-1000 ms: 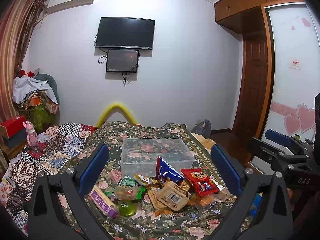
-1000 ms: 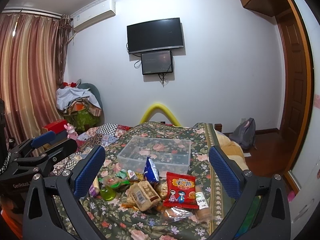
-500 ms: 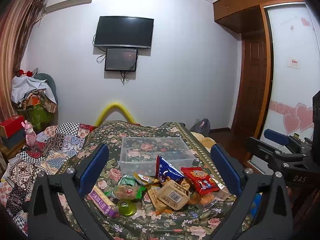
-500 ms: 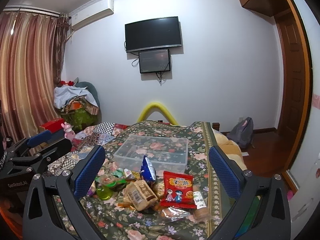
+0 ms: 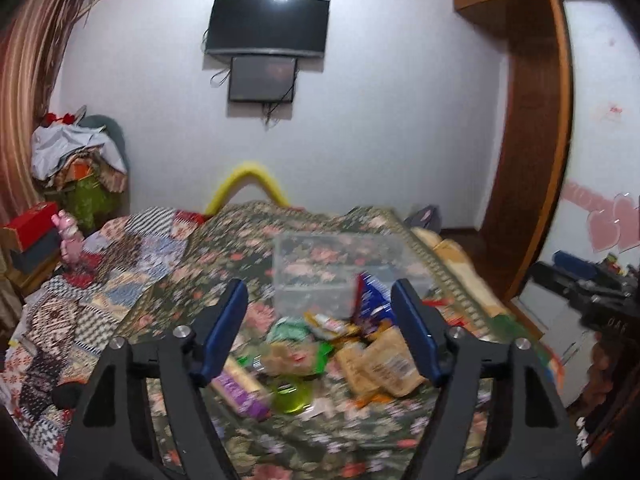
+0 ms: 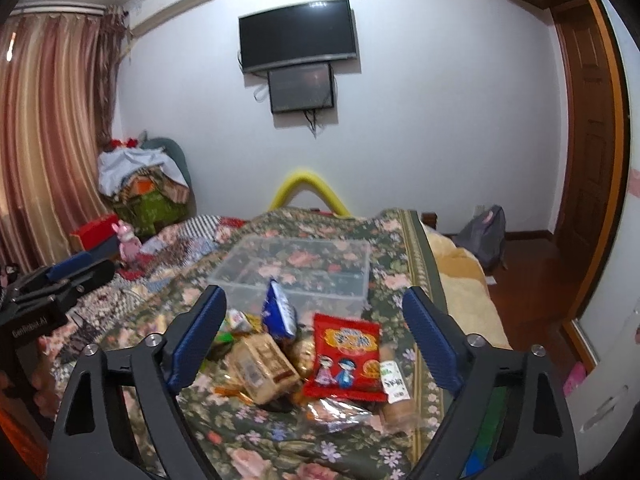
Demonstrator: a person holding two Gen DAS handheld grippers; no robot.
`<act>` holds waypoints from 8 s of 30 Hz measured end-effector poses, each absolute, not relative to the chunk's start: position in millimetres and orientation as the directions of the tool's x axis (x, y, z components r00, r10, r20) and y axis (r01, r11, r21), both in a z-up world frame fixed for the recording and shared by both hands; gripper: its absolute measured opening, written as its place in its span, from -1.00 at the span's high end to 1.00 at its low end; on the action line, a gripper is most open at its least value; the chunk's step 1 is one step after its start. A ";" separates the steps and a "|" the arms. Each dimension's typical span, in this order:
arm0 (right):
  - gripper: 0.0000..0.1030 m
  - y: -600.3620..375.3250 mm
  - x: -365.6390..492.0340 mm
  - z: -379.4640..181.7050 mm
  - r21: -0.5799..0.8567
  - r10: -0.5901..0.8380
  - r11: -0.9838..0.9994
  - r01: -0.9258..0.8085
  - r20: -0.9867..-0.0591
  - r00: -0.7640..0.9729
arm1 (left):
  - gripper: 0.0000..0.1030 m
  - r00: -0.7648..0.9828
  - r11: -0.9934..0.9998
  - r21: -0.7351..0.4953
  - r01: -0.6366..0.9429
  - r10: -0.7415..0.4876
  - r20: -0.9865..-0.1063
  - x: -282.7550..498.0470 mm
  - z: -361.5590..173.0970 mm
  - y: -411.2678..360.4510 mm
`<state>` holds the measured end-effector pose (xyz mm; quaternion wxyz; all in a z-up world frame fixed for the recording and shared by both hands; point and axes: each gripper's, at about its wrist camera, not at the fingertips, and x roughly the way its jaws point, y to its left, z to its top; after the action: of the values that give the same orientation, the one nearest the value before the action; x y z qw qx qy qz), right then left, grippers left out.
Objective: Organize snacks
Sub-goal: 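Grasp the purple cracker roll with left tool while right tool grasps red snack bag, then carry purple roll and red bag into the clear box and open both tools, then grasp the green-capped jar with left tool while right tool grasps brown biscuit roll, then lower green jar and brown biscuit roll into the clear box, open both tools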
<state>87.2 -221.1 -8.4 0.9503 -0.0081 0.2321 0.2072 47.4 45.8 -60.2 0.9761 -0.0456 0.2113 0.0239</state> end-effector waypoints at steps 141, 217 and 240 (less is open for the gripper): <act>-0.25 -144.6 281.3 -85.1 0.123 0.372 0.892 -0.436 -0.749 0.549 | 0.19 0.694 0.981 -0.194 0.014 -0.150 -0.704 308.5 -138.5 86.2; 0.29 -267.7 164.5 -138.3 0.157 0.304 0.934 -0.322 -0.822 0.481 | 0.11 0.619 0.980 -0.195 -0.041 -0.129 -0.774 129.5 -207.1 80.4; 0.29 -256.8 170.9 -68.2 0.155 0.360 0.921 -0.358 -0.692 0.625 | 0.11 0.778 0.987 -0.158 0.017 -0.113 -0.618 134.6 -112.5 77.8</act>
<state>170.9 -256.8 -68.2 0.9015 0.0010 0.3842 0.1992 134.6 77.8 -112.5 0.9402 -0.0721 0.3312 -0.0345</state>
